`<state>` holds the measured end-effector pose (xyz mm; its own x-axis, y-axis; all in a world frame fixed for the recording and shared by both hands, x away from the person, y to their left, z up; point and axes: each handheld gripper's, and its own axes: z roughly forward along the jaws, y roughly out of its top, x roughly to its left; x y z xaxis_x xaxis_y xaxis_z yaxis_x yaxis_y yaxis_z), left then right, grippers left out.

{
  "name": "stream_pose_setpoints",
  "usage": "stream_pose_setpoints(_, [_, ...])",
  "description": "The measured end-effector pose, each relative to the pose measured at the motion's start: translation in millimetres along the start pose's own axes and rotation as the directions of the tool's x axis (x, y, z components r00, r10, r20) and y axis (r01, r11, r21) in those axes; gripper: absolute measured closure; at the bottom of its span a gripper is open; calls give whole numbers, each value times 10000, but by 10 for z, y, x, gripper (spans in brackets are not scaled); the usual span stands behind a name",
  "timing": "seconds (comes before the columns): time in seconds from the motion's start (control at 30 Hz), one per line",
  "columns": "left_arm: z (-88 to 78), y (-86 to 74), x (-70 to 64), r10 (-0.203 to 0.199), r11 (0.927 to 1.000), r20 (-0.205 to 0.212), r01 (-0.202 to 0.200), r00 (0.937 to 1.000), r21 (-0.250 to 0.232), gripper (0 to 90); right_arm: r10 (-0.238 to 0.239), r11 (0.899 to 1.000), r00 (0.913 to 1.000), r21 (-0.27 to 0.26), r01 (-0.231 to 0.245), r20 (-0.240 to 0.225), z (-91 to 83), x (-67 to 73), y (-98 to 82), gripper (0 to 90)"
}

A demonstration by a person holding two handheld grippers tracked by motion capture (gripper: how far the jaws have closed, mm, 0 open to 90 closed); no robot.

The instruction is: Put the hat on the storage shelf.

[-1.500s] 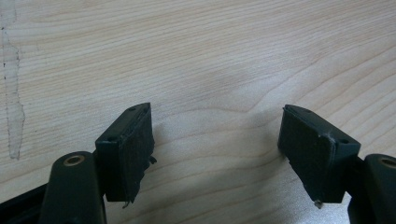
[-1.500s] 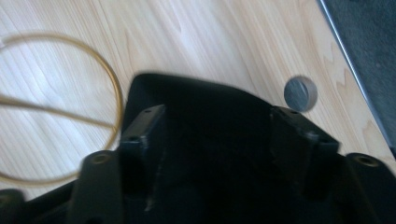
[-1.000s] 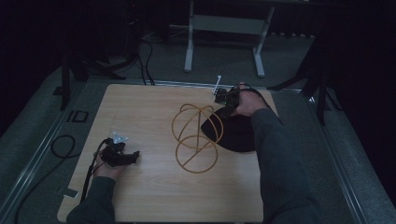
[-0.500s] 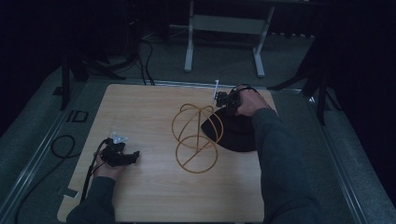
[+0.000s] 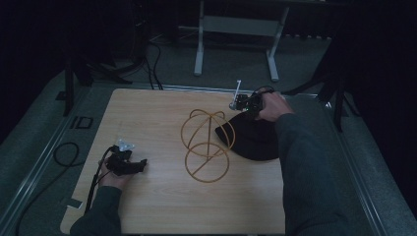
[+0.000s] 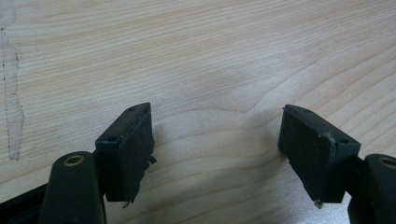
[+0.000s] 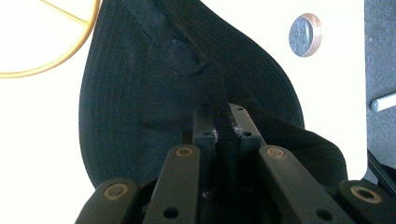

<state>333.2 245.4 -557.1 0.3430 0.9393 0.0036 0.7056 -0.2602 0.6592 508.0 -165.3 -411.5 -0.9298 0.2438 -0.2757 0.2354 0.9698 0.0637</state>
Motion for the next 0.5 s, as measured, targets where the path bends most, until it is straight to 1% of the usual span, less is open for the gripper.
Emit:
stream_pose_setpoints(0.07, [0, 0, -1, -4, 10000, -4, 4, 10000, -2, 269, 20, 10000, 10000, -96, -20, -21, -40, -3, -30, 842])
stream_pose_setpoints(0.17, [0, 0, -1, -3, 10000, -5, 3, 10000, -2, 269, 30, 10000, 10000, -88, -30, -4, -92, -3, -65, 843])
stream_pose_setpoints(0.27, [0, 0, -1, -5, 10000, -5, 5, 10000, -4, 269, -139, 9999, 9998, -54, 139, 155, -137, 12, -85, 845])
stream_pose_setpoints(0.37, [0, 0, 0, 8, 10000, -6, -8, 10000, -3, 269, -196, 9998, 9996, -14, 196, 192, -179, 21, -102, 846])
stream_pose_setpoints(0.5, [1, -1, 0, 7, 10000, -1, -7, 10000, -15, 269, -148, 9999, 9997, -53, 149, 193, -236, 23, -135, 848])
